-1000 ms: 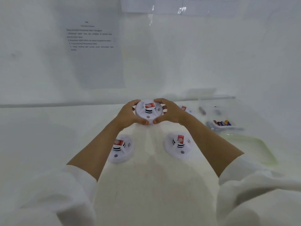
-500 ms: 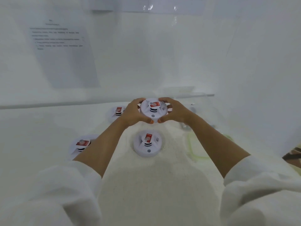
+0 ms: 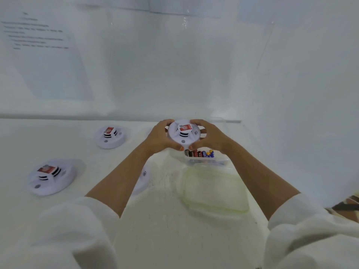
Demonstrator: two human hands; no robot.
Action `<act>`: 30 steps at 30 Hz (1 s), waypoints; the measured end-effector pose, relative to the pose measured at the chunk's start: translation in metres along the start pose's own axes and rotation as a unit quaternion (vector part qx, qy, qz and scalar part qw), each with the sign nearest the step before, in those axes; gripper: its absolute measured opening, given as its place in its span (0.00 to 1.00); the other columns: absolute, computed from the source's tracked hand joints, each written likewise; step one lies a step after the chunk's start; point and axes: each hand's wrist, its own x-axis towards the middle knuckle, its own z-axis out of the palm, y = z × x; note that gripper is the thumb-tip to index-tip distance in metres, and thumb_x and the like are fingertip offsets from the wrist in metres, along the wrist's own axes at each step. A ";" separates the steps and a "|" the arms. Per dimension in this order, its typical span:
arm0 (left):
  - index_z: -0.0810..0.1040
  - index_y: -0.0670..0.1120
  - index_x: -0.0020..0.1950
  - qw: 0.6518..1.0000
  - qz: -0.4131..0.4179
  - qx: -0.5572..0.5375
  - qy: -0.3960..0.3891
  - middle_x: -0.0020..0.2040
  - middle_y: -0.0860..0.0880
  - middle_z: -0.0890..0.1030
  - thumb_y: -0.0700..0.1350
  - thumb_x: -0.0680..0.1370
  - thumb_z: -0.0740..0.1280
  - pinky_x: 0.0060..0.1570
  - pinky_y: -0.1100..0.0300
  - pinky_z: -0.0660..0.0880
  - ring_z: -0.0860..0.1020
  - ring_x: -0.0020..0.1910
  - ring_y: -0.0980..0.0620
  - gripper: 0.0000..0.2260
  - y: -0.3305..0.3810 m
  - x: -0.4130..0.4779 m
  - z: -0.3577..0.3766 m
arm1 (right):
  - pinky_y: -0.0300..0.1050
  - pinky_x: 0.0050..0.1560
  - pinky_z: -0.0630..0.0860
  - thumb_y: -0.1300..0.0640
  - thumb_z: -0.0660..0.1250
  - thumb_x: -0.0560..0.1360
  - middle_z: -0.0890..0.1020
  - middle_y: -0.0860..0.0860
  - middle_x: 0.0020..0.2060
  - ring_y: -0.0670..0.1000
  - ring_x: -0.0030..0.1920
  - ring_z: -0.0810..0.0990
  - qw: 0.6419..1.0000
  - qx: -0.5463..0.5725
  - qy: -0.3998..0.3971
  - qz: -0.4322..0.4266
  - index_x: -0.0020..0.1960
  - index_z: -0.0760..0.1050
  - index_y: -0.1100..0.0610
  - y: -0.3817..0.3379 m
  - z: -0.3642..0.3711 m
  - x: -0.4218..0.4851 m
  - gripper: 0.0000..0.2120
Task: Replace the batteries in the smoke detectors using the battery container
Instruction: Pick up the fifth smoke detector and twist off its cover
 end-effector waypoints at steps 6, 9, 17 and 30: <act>0.64 0.46 0.68 1.000 -0.007 0.023 -0.005 0.62 0.48 0.71 0.37 0.60 0.80 0.49 0.63 0.73 0.72 0.60 0.48 0.41 0.008 0.010 0.017 | 0.38 0.51 0.75 0.66 0.78 0.59 0.72 0.47 0.58 0.51 0.57 0.74 1.000 0.022 -0.001 -0.011 0.66 0.66 0.51 0.013 -0.018 0.000 0.40; 0.52 0.49 0.75 0.997 -0.006 0.066 -0.031 0.72 0.45 0.62 0.40 0.61 0.80 0.66 0.51 0.67 0.63 0.70 0.46 0.51 0.011 0.018 0.024 | 0.38 0.51 0.76 0.68 0.78 0.59 0.73 0.48 0.60 0.51 0.57 0.74 0.998 0.061 0.002 -0.018 0.65 0.67 0.49 0.016 -0.024 0.000 0.40; 0.49 0.54 0.75 0.996 0.017 0.063 -0.059 0.66 0.46 0.63 0.44 0.60 0.80 0.59 0.57 0.72 0.68 0.63 0.49 0.53 0.024 0.032 0.027 | 0.41 0.54 0.76 0.69 0.70 0.69 0.69 0.46 0.64 0.48 0.58 0.74 0.984 0.167 -0.023 -0.063 0.71 0.61 0.52 -0.003 -0.040 0.003 0.35; 0.61 0.45 0.71 0.988 0.022 -0.115 -0.101 0.64 0.43 0.74 0.43 0.57 0.82 0.57 0.44 0.76 0.72 0.65 0.43 0.47 0.021 0.032 0.032 | 0.44 0.49 0.79 0.49 0.58 0.79 0.81 0.55 0.44 0.50 0.40 0.81 0.930 0.347 -0.089 0.079 0.56 0.75 0.61 0.008 -0.030 0.006 0.17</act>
